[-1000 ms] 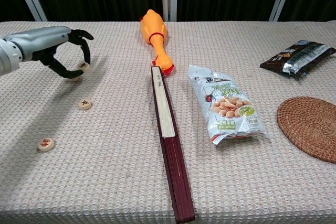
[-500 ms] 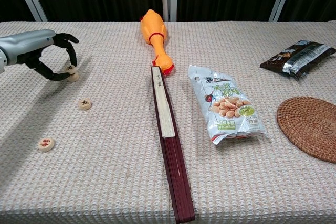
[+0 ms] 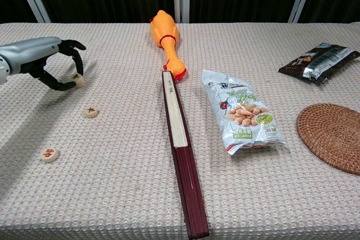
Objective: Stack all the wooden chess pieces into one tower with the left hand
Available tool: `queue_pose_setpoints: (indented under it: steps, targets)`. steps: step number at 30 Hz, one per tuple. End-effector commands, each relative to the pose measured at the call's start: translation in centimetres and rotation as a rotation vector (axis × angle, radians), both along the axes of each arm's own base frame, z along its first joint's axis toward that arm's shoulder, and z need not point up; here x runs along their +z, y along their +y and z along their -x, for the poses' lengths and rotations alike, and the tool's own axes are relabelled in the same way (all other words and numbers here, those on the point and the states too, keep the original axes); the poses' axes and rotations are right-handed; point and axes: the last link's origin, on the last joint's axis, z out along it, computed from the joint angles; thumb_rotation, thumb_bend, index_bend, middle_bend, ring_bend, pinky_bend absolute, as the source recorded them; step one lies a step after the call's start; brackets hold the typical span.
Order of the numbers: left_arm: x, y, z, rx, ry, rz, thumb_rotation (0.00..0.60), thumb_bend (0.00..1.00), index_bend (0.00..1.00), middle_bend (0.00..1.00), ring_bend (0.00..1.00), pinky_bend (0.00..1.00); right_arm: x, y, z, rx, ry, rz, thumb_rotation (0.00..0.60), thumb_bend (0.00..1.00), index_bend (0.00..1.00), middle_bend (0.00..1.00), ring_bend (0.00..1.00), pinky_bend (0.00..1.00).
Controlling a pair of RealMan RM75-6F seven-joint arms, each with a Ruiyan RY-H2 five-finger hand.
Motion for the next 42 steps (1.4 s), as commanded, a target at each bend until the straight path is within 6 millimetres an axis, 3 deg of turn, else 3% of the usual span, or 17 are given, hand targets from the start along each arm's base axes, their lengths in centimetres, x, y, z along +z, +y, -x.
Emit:
queue_pose_setpoints:
  steps: [1,21,31,42]
  targets:
    - [0.1,0.1,0.0,0.0,-0.004,-0.005,0.6,0.35,0.44,0.05,0.0,0.0,0.0,0.0,0.0,-0.002,0.001,-0.001,0.6,0.25,0.0,0.0,0.0,0.0]
    - [-0.2,0.2,-0.1,-0.007,-0.01,-0.001,0.6,0.34,0.41,0.05,0.0,0.0,0.1,-0.1,0.1,-0.008,-0.003,0.0,0.6,0.25,0.0,0.0,0.0,0.0]
    - [0.9,-0.3,-0.5,-0.03,-0.017,-0.025,0.6,0.34,0.31,0.04,0.0,0.0,0.1,0.0,0.0,-0.006,-0.003,-0.001,0.6,0.25,0.0,0.0,0.0,0.0]
    - [-0.1,-1.4,-2.2,-0.093,-0.029,0.029,0.6,0.35,0.39,0.04,0.0,0.0,0.1,0.1,0.0,-0.002,-0.003,0.001,0.6,0.25,0.0,0.0,0.0,0.0]
